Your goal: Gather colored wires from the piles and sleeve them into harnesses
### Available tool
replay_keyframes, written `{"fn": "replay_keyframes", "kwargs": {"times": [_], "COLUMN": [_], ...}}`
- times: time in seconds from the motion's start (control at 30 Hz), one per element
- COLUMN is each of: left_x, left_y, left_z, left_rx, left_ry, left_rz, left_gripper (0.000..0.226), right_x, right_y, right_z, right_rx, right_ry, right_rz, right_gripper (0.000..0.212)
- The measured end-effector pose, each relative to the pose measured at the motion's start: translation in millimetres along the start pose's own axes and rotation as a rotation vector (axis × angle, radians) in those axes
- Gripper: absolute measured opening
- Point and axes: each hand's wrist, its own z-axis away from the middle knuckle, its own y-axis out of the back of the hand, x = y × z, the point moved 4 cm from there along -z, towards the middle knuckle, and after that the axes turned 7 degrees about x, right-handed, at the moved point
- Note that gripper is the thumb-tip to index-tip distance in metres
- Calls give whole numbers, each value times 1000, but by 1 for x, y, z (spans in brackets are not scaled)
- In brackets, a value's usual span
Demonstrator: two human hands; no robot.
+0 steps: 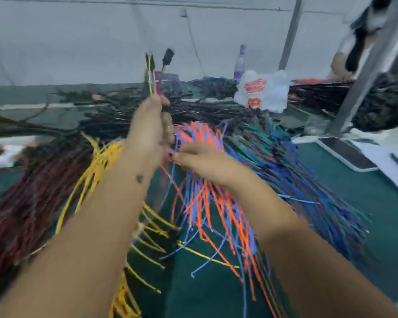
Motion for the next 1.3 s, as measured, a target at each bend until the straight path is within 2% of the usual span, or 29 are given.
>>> {"fn": "replay_keyframes", "kwargs": {"times": [0.07, 0.13, 0.27, 0.3, 0.4, 0.47, 0.53, 0.7, 0.83, 0.93, 1.03, 1.13, 1.23, 1.3], "left_x": [-47, -94, -140, -141, -138, -136, -133, -125, -124, -125, -125, -126, -127, -128], "left_y": [-35, -52, -55, -53, -50, -49, -49, -49, -48, -48, -48, -47, -46, -45], "left_z": [22, 43, 56, 54, 51, 55, 58, 61, 62, 61, 61, 61, 61, 61], "left_rx": [-12, -32, -78, -79, -70, -69, -77, -87, -89, -83, -76, -79, -82, -80], "left_ry": [94, 119, -67, -70, 19, 37, 34, 66, 75, 69, 63, 69, 73, 71], "left_rz": [188, 234, -92, -102, 72, 104, 96, 105, 89, 100, 115, 123, 103, 109], "left_gripper": [30, 38, 37, 35, 33, 33, 34, 32, 32, 34, 35, 34, 34, 35], "right_x": [20, 47, 97, 107, 129, 140, 145, 144, 140, 142, 146, 145, 148, 149], "right_y": [35, 65, 108, 116, 126, 124, 123, 129, 127, 111, 101, 104, 111, 117], "right_z": [1, 8, 18, 17, 15, 15, 15, 11, -2, -10, -8, -7, -5, -2], "right_rx": [151, 270, 503, 545, 521, 430, 421, 416, 404, 370, 436, 476, 441, 448], "right_ry": [-37, -99, -176, -208, -339, -376, -348, -322, -258, -271, -303, -292, -270, -267], "right_rz": [51, 170, 354, 440, 651, 806, 880, 766, 644, 639, 710, 631, 547, 397], "right_gripper": [12, 9, 16, 22, 37, 35, 31, 36, 28, 46, 34, 17, 23, 25]}}
